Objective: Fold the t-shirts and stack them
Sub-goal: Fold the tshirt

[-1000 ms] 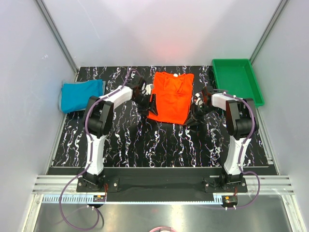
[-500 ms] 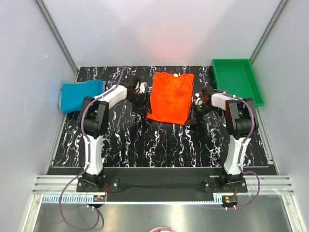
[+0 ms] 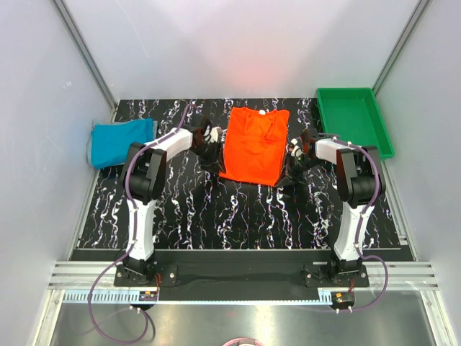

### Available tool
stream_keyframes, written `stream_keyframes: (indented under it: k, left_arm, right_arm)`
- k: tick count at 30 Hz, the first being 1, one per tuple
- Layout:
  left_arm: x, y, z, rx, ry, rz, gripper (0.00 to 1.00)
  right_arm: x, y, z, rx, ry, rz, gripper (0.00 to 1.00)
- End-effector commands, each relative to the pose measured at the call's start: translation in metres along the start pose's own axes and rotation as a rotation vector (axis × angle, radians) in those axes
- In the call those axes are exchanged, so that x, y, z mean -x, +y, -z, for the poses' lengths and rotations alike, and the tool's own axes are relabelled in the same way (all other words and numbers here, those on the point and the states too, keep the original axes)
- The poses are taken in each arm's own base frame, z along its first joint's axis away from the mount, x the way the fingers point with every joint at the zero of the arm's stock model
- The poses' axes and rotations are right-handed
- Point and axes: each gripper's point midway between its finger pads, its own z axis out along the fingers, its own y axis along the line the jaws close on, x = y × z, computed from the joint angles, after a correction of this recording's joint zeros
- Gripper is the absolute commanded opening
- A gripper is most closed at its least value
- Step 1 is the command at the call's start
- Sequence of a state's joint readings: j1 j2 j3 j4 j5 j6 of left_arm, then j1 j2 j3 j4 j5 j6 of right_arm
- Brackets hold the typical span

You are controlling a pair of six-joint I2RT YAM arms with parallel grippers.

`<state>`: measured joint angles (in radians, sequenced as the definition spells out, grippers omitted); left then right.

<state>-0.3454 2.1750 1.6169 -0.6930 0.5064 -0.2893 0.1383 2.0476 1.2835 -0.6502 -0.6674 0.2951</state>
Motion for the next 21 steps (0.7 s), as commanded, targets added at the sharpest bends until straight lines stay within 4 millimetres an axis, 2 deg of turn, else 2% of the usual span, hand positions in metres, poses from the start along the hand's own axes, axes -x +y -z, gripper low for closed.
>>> stream_keyframes:
  k: [1,2,3,5,7,13,21]
  left_arm:
    - [0.001,-0.001,-0.002,-0.006,-0.009,-0.008,0.41]
    - [0.0,-0.001,-0.003,-0.008,-0.007,-0.007,0.38]
    - [0.001,-0.002,-0.003,-0.014,-0.008,-0.009,0.27]
    - [0.002,-0.003,-0.002,-0.016,-0.01,-0.012,0.11]
    - [0.004,-0.007,0.002,-0.023,-0.016,-0.013,0.01]
    - [-0.002,-0.022,0.017,-0.069,-0.027,-0.018,0.0]
    - [-0.015,-0.037,0.04,-0.105,-0.049,-0.032,0.0]
  right_arm:
    - [0.01,0.009,0.006,0.023,-0.026,0.028,0.0]
    - [0.011,0.01,0.006,0.024,-0.027,0.029,0.0]
    - [0.011,0.009,0.006,0.024,-0.028,0.029,0.0]
    - [0.012,0.009,0.007,0.021,-0.03,0.031,0.0]
    - [0.014,0.009,0.009,0.021,-0.037,0.037,0.0]
    - [0.019,0.015,0.021,0.032,-0.061,0.062,0.0]
    - [0.013,0.024,0.037,0.045,-0.081,0.087,0.0]
